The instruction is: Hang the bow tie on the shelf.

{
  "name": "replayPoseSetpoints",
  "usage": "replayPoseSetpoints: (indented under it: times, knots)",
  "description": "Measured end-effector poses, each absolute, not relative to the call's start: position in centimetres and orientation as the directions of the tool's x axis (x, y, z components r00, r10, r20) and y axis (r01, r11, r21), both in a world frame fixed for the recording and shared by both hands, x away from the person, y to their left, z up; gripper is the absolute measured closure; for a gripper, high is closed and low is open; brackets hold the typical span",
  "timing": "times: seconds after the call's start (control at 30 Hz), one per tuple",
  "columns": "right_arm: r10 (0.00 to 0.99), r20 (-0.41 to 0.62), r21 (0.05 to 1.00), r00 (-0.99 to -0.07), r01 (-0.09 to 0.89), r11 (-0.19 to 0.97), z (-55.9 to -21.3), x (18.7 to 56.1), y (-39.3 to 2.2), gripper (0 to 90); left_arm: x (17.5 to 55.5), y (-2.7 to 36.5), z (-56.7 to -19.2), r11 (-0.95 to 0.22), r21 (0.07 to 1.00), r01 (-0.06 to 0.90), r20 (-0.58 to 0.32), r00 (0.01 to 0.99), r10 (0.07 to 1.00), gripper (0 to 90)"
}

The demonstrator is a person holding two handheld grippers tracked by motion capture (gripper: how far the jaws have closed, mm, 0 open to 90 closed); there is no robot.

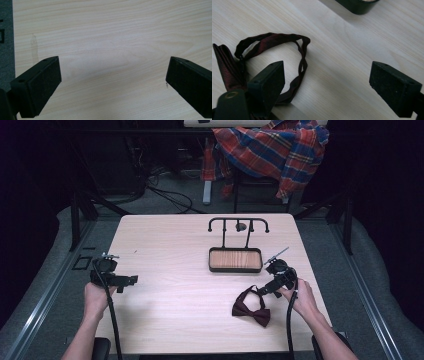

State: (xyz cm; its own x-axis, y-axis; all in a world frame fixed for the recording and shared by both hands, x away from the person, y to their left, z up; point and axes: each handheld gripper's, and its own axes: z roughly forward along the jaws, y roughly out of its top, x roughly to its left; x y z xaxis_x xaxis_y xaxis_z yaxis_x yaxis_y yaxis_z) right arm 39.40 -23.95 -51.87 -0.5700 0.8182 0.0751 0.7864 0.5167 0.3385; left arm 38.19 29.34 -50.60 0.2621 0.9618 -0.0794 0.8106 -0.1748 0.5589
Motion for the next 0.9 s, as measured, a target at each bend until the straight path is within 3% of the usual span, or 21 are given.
replayPoseSetpoints:
  times: [0.1,0.17,0.23,0.27,0.37,0.5,0.53,0.6,0.9]
  knots:
    - [0.806,0.101,0.336,-0.584,0.782,0.525,-52.0,39.4,-23.4,14.7,38.2,29.3,-50.6,-0.174,0.559,0.811,-0.080,0.261,0.962,0.0]
    - [0.795,0.086,0.333,-0.601,0.769,0.546,-52.1,39.3,-23.1,22.4,38.2,29.2,-50.6,-0.179,0.557,0.811,-0.079,0.266,0.961,0.0]
    - [0.788,0.091,0.329,-0.609,0.765,0.553,-52.1,39.2,-23.0,22.9,38.2,29.2,-50.7,-0.180,0.557,0.811,-0.078,0.267,0.961,0.0]
    - [0.778,0.099,0.338,-0.621,0.756,0.560,-52.2,39.1,-22.8,30.1,38.2,29.3,-50.6,-0.180,0.557,0.811,-0.078,0.266,0.961,0.0]
    - [0.763,0.088,0.329,-0.641,0.741,0.585,-52.3,39.0,-22.6,32.6,38.1,29.3,-50.6,-0.179,0.557,0.811,-0.077,0.265,0.961,0.1]
    - [0.746,0.080,0.324,-0.661,0.725,0.608,-52.6,38.8,-22.1,50.0,38.1,29.2,-50.6,-0.186,0.551,0.813,-0.074,0.270,0.960,0.1]
    - [0.747,0.073,0.317,-0.661,0.725,0.611,-52.8,38.7,-21.8,58.1,38.2,29.2,-50.7,-0.188,0.548,0.815,-0.075,0.272,0.959,0.1]
    - [0.741,0.071,0.304,-0.668,0.722,0.622,-52.9,38.7,-21.7,63.8,38.2,29.2,-50.7,-0.190,0.547,0.816,-0.073,0.272,0.960,0.1]
    - [0.720,0.036,0.261,-0.693,0.702,0.662,-53.3,38.6,-21.1,73.1,38.2,29.0,-50.8,-0.202,0.539,0.817,-0.061,0.277,0.959,0.1]
